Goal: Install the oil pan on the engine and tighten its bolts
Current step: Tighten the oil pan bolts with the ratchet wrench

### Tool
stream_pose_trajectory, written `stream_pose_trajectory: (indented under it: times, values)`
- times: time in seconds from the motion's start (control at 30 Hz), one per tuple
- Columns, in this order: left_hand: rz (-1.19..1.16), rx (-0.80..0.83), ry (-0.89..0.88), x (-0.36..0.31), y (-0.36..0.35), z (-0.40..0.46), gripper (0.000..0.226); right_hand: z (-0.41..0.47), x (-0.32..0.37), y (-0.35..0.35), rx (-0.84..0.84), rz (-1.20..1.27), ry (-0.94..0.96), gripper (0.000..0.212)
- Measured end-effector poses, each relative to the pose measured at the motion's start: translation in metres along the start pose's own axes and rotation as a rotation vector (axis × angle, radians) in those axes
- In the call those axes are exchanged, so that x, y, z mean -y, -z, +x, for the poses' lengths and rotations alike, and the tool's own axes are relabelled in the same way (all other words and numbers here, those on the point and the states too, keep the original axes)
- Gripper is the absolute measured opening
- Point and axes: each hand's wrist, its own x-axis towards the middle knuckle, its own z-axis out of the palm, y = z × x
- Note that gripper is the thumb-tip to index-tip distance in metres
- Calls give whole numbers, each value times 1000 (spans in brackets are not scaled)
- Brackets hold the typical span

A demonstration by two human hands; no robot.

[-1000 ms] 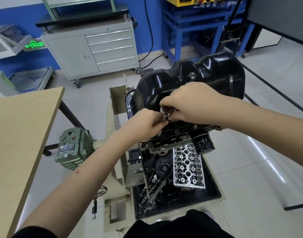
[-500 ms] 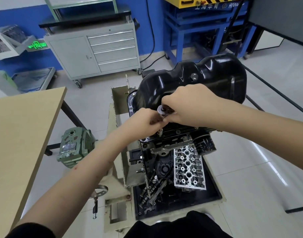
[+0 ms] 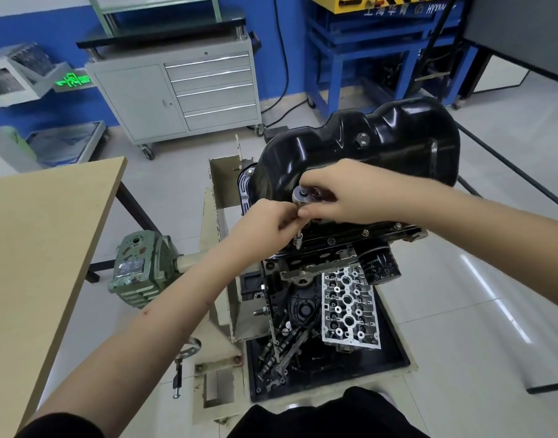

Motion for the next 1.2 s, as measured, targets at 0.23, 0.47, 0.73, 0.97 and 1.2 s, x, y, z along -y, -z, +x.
stream_pose_trajectory:
  times: [0.23, 0.47, 0.73, 0.97, 1.2]
  values:
    - [12, 74, -58, -1, 3, 4, 29, 7, -19, 13, 88, -79, 130, 24]
    - [-21, 127, -69, 0, 5, 6, 27, 0, -39, 3, 551, 803, -140, 8]
    - [-2, 60, -56, -2, 0, 5, 16, -32, 25, -62, 34, 1664, -327, 20]
    - [63, 47, -105, -10, -3, 0, 40, -22, 0, -12, -157, 179, -231, 42]
    - [116, 5, -50, -16, -5, 1, 32, -13, 8, 4, -98, -163, -18, 31]
